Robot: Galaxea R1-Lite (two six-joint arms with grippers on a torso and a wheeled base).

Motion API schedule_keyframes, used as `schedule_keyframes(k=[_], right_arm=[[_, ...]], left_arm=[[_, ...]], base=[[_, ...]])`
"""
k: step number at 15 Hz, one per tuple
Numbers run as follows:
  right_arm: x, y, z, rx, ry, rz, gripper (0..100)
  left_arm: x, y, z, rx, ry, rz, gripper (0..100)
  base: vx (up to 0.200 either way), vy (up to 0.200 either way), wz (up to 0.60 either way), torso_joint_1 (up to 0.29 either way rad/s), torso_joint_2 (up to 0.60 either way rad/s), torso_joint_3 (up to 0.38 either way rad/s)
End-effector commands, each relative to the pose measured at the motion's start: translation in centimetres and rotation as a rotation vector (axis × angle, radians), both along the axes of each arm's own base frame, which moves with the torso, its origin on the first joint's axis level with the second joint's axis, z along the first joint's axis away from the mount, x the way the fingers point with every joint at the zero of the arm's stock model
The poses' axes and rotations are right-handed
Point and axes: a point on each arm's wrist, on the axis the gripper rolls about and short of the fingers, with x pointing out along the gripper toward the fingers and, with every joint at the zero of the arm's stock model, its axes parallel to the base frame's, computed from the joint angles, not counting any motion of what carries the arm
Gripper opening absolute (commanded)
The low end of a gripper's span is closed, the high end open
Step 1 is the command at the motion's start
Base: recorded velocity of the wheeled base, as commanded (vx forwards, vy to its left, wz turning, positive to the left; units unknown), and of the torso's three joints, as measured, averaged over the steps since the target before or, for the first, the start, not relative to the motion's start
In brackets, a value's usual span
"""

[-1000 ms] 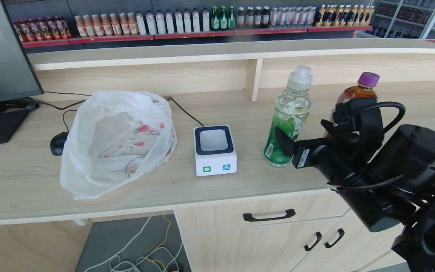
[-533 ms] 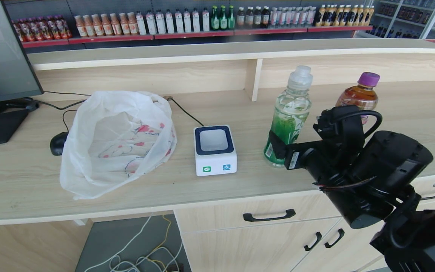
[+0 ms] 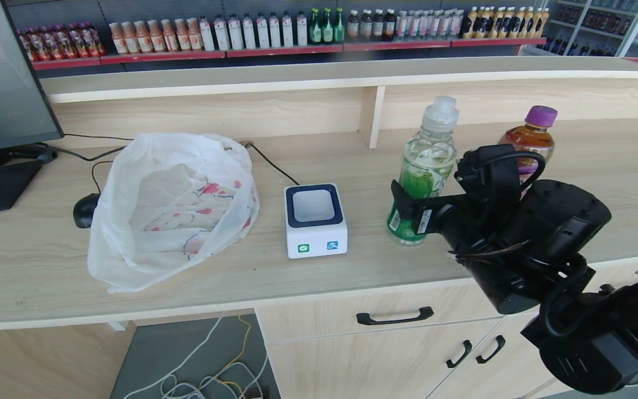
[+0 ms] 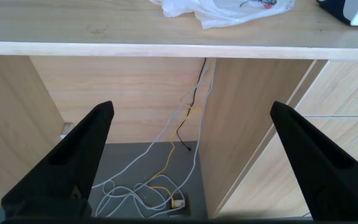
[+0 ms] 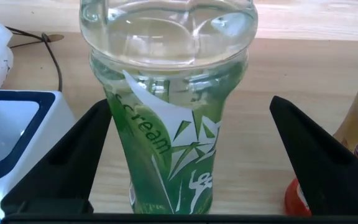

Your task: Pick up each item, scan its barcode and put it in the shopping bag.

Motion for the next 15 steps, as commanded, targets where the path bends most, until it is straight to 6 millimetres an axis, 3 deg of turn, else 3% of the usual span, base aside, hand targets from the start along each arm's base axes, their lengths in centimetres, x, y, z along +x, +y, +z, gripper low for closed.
schedule_keyframes(k=[1, 6, 15], right_arm=[[0.6, 0.3, -0.2, -0.001, 0.0, -0.003, 100], [1.8, 1.1, 0.6, 0.025, -0.04, -0.003, 100], [2.2, 1.1, 0.9, 0.028, -0.055, -0.011, 100]], left_arm=[[0.0, 0.0, 0.0, 0.0, -0.001, 0.001, 100], [0.0, 0.0, 0.0, 0.0, -0.001, 0.001, 100], [0.0, 0.0, 0.0, 0.0, -0.001, 0.001, 100]], base=[[0.0, 0.0, 0.0, 0.0, 0.0, 0.0], [0.0, 0.0, 0.0, 0.0, 0.0, 0.0], [0.0, 0.0, 0.0, 0.0, 0.0, 0.0]])
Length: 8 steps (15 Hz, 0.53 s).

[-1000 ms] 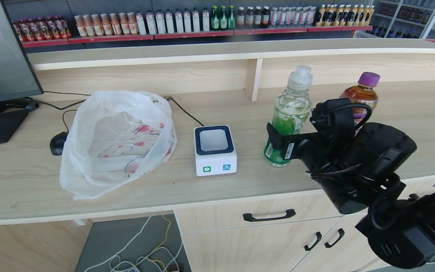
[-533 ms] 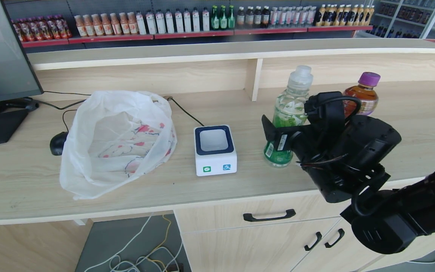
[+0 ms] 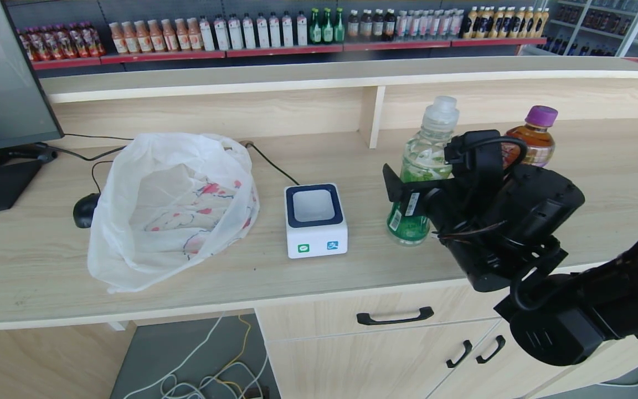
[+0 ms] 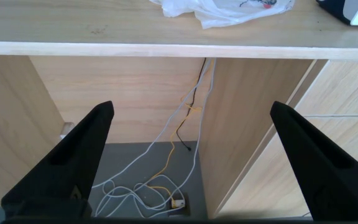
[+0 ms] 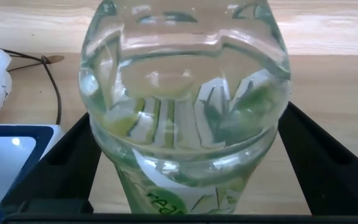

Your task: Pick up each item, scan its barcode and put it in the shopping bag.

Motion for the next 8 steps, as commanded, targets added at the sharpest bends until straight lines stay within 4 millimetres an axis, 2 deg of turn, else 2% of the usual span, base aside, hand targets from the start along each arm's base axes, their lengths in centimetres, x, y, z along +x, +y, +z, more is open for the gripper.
schedule_keyframes(k=[1, 8], right_arm=[[0.32, -0.19, -0.17, 0.0, -0.002, -0.009, 100], [0.8, -0.61, -0.4, -0.009, -0.013, -0.011, 100]], left_arm=[[0.0, 0.0, 0.0, 0.0, -0.001, 0.001, 100], [0.0, 0.0, 0.0, 0.0, -0.001, 0.001, 100]], base=[[0.0, 0.0, 0.0, 0.0, 0.0, 0.0], [0.0, 0.0, 0.0, 0.0, 0.0, 0.0]])
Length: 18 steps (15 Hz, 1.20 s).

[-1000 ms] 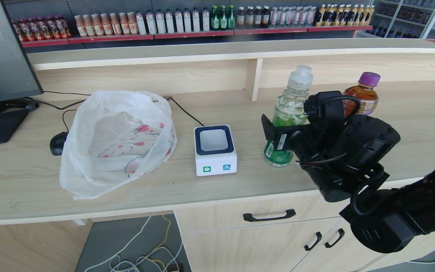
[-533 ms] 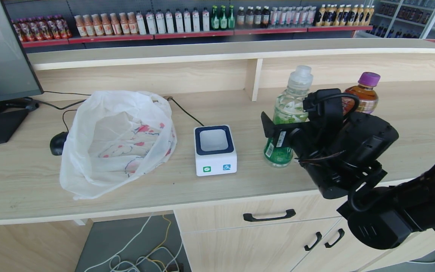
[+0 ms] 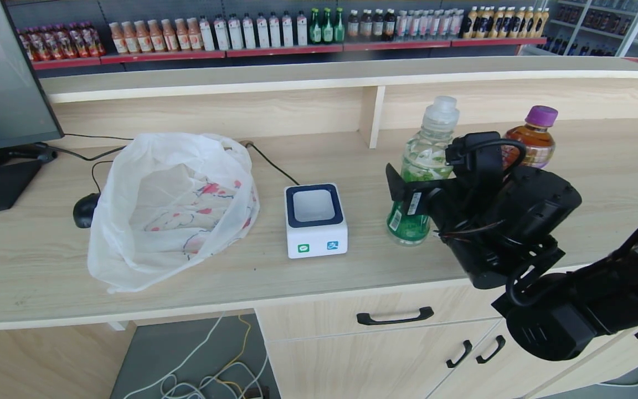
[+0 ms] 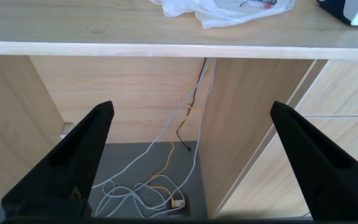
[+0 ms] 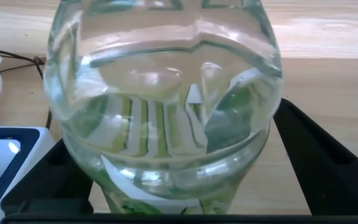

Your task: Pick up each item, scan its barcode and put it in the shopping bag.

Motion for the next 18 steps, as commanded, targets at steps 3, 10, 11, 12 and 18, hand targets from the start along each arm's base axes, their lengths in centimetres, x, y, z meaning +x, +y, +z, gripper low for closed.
schedule_keyframes(k=[3, 10, 11, 12, 18], right_arm=[[0.3, -0.5, 0.2, 0.004, -0.008, -0.017, 100], [0.6, -0.3, 1.1, 0.022, -0.04, -0.016, 0], [0.6, -0.3, 1.2, 0.023, -0.042, -0.016, 0], [0.5, -0.3, 1.2, 0.024, -0.044, -0.016, 0], [0.4, -0.3, 1.6, 0.034, -0.059, -0.013, 0]], left_arm=[[0.0, 0.0, 0.0, 0.0, -0.001, 0.0, 100], [0.0, 0.0, 0.0, 0.0, -0.001, 0.0, 100], [0.0, 0.0, 0.0, 0.0, -0.001, 0.0, 100], [0.0, 0.0, 0.0, 0.0, -0.001, 0.0, 100], [0.0, 0.0, 0.0, 0.0, -0.001, -0.001, 100]], base=[[0.0, 0.0, 0.0, 0.0, 0.0, 0.0], [0.0, 0.0, 0.0, 0.0, 0.0, 0.0], [0.0, 0.0, 0.0, 0.0, 0.0, 0.0], [0.0, 0.0, 0.0, 0.0, 0.0, 0.0], [0.0, 0.0, 0.0, 0.0, 0.0, 0.0]])
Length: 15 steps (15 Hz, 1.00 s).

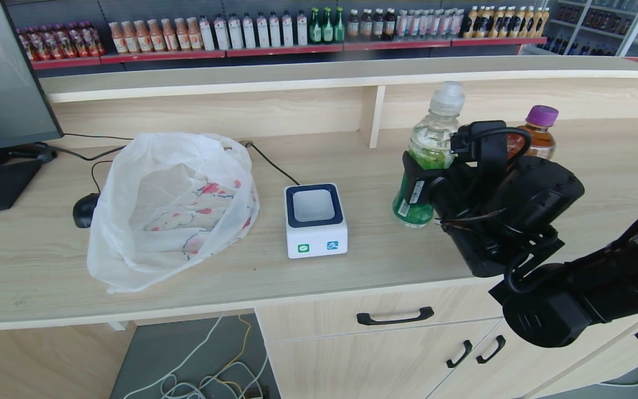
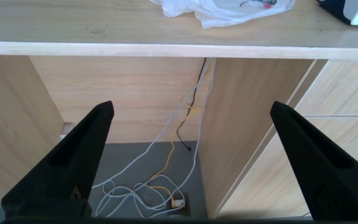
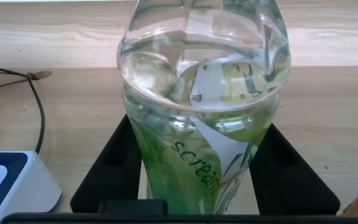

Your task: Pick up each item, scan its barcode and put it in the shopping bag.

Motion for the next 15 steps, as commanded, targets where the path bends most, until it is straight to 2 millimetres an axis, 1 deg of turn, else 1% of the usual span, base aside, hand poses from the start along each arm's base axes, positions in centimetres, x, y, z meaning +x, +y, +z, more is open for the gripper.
schedule_keyframes(k=[1, 5, 8, 11, 12, 13, 14, 15], right_arm=[[-0.3, -0.1, 0.5, 0.009, -0.016, 0.003, 0], [-0.9, 0.1, 1.2, 0.019, -0.031, 0.015, 0], [-2.2, 0.7, 2.3, 0.039, -0.057, 0.049, 0], [-3.8, 0.0, 4.0, 0.061, -0.093, 0.058, 0], [-4.2, -0.3, 4.2, 0.064, -0.096, 0.058, 0], [-5.2, -1.0, 4.5, 0.063, -0.097, 0.058, 0], [-6.2, -1.5, 4.4, 0.057, -0.087, 0.064, 0], [-7.4, -1.6, 4.4, 0.055, -0.082, 0.084, 0]], left_arm=[[0.0, 0.0, 0.0, 0.0, -0.001, 0.001, 100], [0.0, 0.0, 0.0, 0.0, -0.001, 0.0, 100], [0.0, 0.0, 0.0, 0.0, -0.001, 0.0, 100], [0.0, 0.0, 0.0, 0.0, -0.001, 0.001, 100], [0.0, 0.0, 0.0, 0.0, -0.001, 0.0, 100], [0.0, 0.0, 0.0, 0.0, -0.001, 0.001, 100], [0.0, 0.0, 0.0, 0.0, -0.001, 0.001, 100], [0.0, 0.0, 0.0, 0.0, -0.001, 0.001, 100]], base=[[0.0, 0.0, 0.0, 0.0, 0.0, 0.0], [0.0, 0.0, 0.0, 0.0, 0.0, 0.0], [0.0, 0.0, 0.0, 0.0, 0.0, 0.0], [0.0, 0.0, 0.0, 0.0, 0.0, 0.0], [0.0, 0.0, 0.0, 0.0, 0.0, 0.0], [0.0, 0.0, 0.0, 0.0, 0.0, 0.0], [0.0, 0.0, 0.0, 0.0, 0.0, 0.0], [0.0, 0.0, 0.0, 0.0, 0.0, 0.0]])
